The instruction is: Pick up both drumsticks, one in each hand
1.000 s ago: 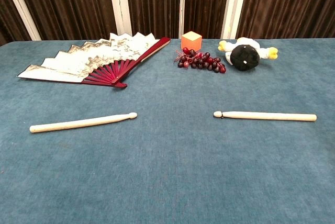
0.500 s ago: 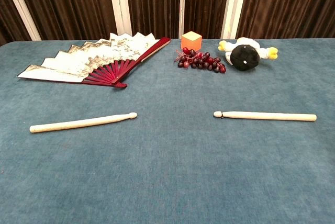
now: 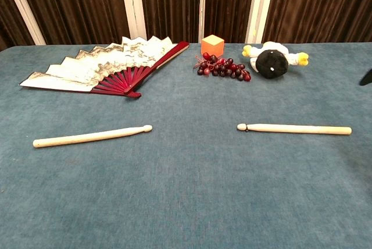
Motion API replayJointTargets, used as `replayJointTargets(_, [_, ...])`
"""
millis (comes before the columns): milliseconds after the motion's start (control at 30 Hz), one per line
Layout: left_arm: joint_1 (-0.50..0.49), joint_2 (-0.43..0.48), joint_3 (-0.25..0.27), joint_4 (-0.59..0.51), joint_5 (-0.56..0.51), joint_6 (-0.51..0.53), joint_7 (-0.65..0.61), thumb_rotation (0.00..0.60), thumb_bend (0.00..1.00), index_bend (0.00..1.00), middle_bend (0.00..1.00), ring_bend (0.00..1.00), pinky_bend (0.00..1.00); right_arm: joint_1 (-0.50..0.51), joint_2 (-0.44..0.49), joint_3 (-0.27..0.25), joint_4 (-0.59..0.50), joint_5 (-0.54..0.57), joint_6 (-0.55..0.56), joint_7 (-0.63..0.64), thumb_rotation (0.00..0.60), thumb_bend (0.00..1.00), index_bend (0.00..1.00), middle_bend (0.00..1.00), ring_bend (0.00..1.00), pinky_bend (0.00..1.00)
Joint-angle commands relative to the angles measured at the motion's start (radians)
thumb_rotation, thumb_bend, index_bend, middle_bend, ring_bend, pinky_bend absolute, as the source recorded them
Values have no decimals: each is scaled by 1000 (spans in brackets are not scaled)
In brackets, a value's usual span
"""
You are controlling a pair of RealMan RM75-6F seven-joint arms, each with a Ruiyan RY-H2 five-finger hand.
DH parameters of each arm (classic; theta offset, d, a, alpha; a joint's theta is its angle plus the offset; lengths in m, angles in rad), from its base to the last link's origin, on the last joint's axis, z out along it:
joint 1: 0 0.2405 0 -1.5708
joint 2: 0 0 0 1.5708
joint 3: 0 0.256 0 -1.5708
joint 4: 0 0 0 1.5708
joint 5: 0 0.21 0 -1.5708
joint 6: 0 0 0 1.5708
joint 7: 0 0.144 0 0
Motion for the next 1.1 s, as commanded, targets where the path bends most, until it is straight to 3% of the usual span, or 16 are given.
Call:
replayJointTargets(33, [1,2,-1,-2,-4,-1,-3,600,64,0,0,0,30,57,-73,44,60,69,-64,-59,600,414,348,306,735,821])
replayJointTargets(467, [-4,5,-3,-5,-11,-11,-10,600,64,0,0,0,29,132,-267,59,232,209,-149,-166,600,415,393,329,735,821])
replayJointTargets(1100, [-9,8,-6,-11,-24,-23,-22,600,64,0,0,0,30,170,-378,63,371,250,-164,-178,600,414,443,358,735,821])
